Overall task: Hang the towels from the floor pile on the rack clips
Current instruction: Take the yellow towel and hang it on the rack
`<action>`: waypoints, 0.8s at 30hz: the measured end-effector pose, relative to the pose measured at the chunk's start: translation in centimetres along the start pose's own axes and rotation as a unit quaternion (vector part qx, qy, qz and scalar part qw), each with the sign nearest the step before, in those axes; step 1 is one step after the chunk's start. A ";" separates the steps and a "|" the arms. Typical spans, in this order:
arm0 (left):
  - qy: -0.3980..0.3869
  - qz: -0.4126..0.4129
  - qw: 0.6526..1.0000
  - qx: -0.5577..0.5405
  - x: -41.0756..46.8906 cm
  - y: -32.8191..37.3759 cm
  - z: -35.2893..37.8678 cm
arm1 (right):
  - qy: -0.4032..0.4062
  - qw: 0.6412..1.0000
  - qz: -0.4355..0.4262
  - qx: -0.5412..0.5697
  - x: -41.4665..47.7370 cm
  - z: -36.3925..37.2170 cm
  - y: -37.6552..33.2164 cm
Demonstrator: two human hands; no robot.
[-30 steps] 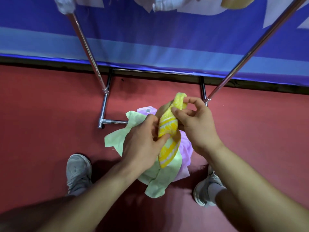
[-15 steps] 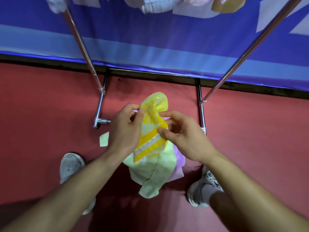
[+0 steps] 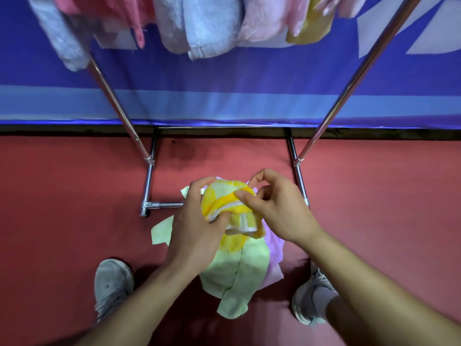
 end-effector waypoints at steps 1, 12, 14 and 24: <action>0.013 0.003 1.000 -0.008 0.2 0.2 -0.3 | -0.011 1.000 -0.001 0.008 0.1 -0.1 -0.2; 0.041 0.041 0.997 -0.059 0.2 2.2 -1.2 | -0.175 0.974 0.020 0.143 -1.7 0.4 -1.6; 0.043 0.025 0.998 -0.047 0.6 2.0 -1.7 | -0.167 0.977 0.009 0.131 -1.5 0.3 -1.5; 0.028 0.051 0.990 0.127 1.9 0.5 -4.3 | 0.099 0.994 -0.049 0.004 1.1 -2.7 -0.1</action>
Point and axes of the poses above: each hand's wrist, its own x-axis towards the middle knuckle, its own z-axis out of the palm, y = z × x, the point moved 1 cm from there along x, towards the middle knuckle, and after that the axes turned 4 degrees about z, right-handed, at the moved point
